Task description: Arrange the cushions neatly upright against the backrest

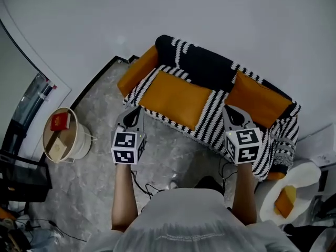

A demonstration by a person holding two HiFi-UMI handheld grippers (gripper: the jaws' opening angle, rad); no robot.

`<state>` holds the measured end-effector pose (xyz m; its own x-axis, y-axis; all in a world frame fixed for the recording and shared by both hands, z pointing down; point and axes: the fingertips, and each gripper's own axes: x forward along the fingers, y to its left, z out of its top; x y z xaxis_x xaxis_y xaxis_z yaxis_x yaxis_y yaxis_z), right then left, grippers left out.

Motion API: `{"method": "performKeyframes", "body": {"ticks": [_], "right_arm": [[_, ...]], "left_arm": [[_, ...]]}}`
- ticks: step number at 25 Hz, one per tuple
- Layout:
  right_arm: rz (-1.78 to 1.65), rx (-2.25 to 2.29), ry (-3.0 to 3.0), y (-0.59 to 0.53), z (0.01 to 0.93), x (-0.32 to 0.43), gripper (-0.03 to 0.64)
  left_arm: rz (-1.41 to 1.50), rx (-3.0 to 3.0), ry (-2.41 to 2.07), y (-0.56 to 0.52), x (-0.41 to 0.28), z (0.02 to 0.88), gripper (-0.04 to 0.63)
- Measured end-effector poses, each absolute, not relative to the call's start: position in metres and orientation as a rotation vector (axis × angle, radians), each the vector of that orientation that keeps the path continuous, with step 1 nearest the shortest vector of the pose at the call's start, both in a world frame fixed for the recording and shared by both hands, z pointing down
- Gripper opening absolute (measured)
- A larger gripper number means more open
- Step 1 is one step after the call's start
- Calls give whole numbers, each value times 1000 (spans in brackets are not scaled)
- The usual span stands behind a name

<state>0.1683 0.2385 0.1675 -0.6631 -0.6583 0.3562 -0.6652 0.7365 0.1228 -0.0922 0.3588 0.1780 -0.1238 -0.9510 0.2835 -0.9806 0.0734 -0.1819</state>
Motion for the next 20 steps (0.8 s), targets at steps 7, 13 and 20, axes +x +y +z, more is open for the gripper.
{"method": "performKeyframes", "body": {"ticks": [7,13,20], "right_arm": [[0,938,-2572,238,168,94,3],[14,897,-2578,204,186,44,5],[35,877,-2551,135,208,-16,3]], "left_arm": [[499,1985,-2249,363,-147,179,17],[506,1932,-2229,334,-189,204,17],[547,1896,-2205,270,-251,216,17]]}}
